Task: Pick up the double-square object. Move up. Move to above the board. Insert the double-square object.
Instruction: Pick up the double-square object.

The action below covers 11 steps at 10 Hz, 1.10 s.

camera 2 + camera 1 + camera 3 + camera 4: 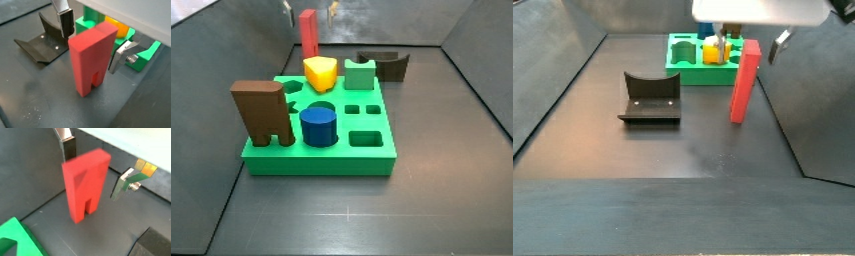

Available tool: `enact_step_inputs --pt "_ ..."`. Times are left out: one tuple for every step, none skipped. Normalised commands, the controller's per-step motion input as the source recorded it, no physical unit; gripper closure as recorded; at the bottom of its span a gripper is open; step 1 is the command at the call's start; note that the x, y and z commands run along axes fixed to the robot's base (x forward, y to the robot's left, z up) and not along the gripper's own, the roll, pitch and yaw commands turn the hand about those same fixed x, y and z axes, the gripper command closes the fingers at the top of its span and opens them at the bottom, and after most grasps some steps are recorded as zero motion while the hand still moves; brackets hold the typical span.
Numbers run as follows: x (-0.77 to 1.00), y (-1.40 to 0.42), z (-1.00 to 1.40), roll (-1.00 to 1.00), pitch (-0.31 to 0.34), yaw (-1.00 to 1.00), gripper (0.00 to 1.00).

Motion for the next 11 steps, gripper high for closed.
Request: enact_step_inputs --pt "0.0 0.0 0.0 0.0 0.0 0.0 0.0" --pt "0.0 0.0 0.0 0.0 0.0 0.0 1.0" --pt "0.0 0.0 0.0 0.0 0.0 0.0 1.0" --pt "0.0 0.0 0.0 0.0 0.0 0.0 1.0" --pt "0.0 0.0 0.0 0.0 0.0 0.0 1.0" --pt "0.0 0.0 0.0 0.0 0.0 0.0 1.0" --pt "0.0 0.0 0.0 0.0 0.0 0.0 1.0" --pt "0.0 0.0 0.0 0.0 0.0 0.0 1.0" --pt "0.0 0.0 0.0 0.0 0.0 0.0 1.0" --pt "0.0 0.0 0.0 0.0 0.0 0.0 1.0" --pt "0.0 0.0 0.0 0.0 0.0 0.0 1.0"
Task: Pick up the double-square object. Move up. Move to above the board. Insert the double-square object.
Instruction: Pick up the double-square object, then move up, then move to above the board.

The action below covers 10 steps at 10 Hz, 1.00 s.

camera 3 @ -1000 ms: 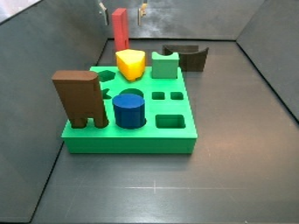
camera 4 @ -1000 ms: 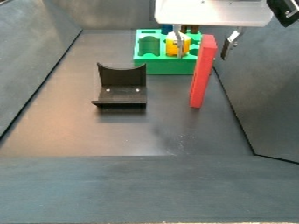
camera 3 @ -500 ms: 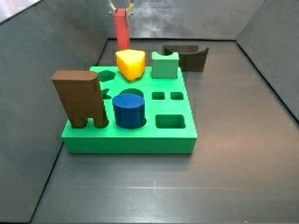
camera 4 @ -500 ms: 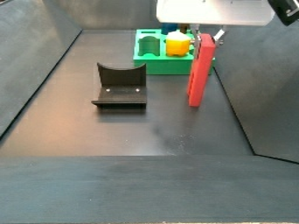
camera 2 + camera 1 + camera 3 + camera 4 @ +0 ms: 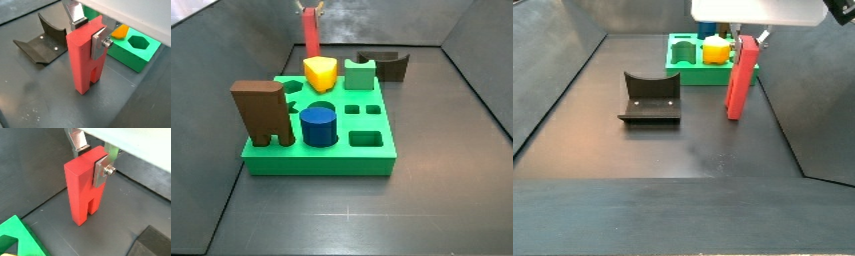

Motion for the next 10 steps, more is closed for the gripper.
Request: enact_step_inputs --pt "0.0 0.0 0.0 0.0 0.0 0.0 1.0" --pt "0.0 0.0 0.83 0.0 0.0 0.0 1.0" --pt "-0.02 -0.01 0.81 0.0 0.014 0.0 1.0" --pt "-0.03 -0.01 0.72 0.0 0.03 -0.01 1.0" --pt "-0.02 0.0 0.59 0.01 0.036 0.0 1.0" --pt "-0.01 0.01 0.43 0.02 0.045 0.0 1.0" --pt "0.0 0.01 0.28 0.03 0.06 0.0 1.0" --pt "-0.05 -0.08 1.0 0.18 -0.072 0.03 1.0" --pt "-0.05 -0.08 1.0 0.18 -0.056 0.03 1.0" --pt "-0.06 -0.08 1.0 0.18 -0.03 0.04 1.0"
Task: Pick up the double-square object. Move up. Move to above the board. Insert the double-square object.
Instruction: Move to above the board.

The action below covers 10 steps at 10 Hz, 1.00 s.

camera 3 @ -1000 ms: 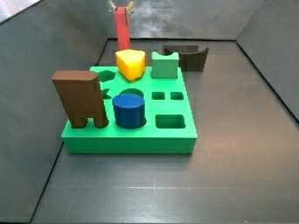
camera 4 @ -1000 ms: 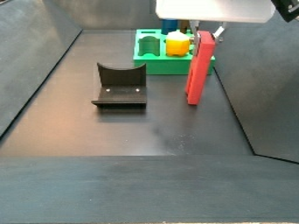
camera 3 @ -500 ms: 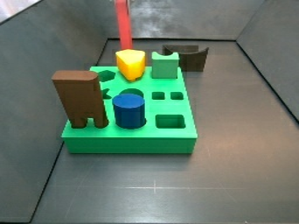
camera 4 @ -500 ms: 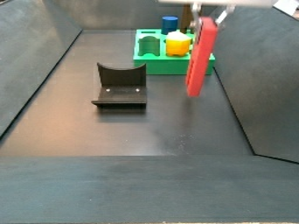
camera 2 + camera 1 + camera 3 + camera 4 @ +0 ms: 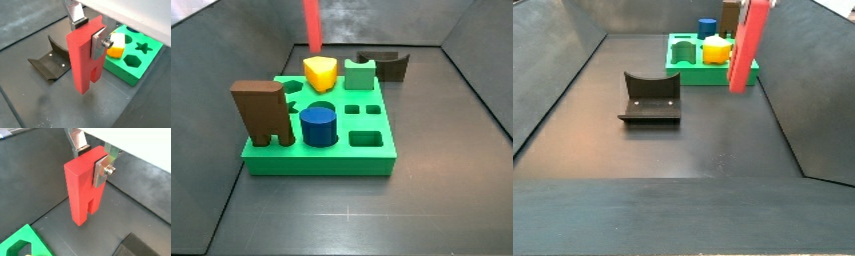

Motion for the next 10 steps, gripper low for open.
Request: enact_step_inputs --pt "-0.06 -0.08 1.0 0.15 -0.007 0.03 1.0" --pt "-0.05 -0.07 1.0 0.11 0.017 0.03 1.0" --pt "-0.04 -0.06 1.0 0.09 0.04 0.02 1.0" --pt "-0.03 -0.06 1.0 0.08 0.064 0.02 1.0" --pt "-0.02 -0.05 1.0 0.08 0.086 0.03 1.0" --pt "-0.02 -0.05 1.0 0.08 0.091 0.03 1.0" --pt "-0.02 -0.05 1.0 0.08 0.088 0.03 1.0" --pt "-0.01 -0.04 1.0 0.08 0.082 0.03 1.0" --pt "-0.01 -0.03 0.86 0.07 0.08 0.03 1.0" --pt "0.0 -0.03 0.76 0.07 0.08 0.03 1.0"
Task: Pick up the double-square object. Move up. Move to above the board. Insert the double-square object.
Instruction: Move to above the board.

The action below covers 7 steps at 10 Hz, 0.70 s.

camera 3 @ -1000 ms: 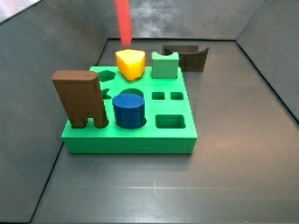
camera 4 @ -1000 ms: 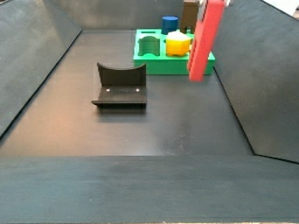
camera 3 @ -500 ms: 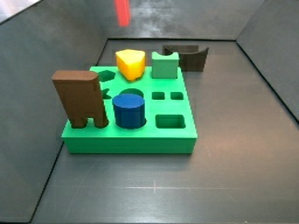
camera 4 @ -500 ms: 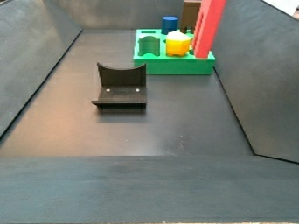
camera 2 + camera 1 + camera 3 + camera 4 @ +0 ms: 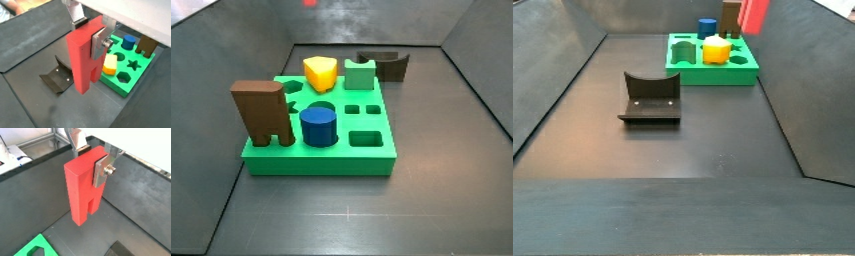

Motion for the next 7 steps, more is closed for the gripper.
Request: enact_step_inputs --pt "0.0 -0.02 0.5 0.06 0.082 0.03 1.0" --pt "0.01 -0.01 0.39 0.06 0.081 0.03 1.0" --pt "0.0 -0.01 0.24 0.05 0.082 0.03 1.0" --pt "0.28 -1.0 -0.11 -0.09 0.546 -0.1 1.0" --pt "0.28 -1.0 -0.12 -0.08 0.528 -0.09 1.0" --pt "0.3 -1.0 -0.11 -0.05 0.474 -0.04 1.0" --pt "0.31 -1.0 -0.1 -0.09 0.362 -0.02 1.0"
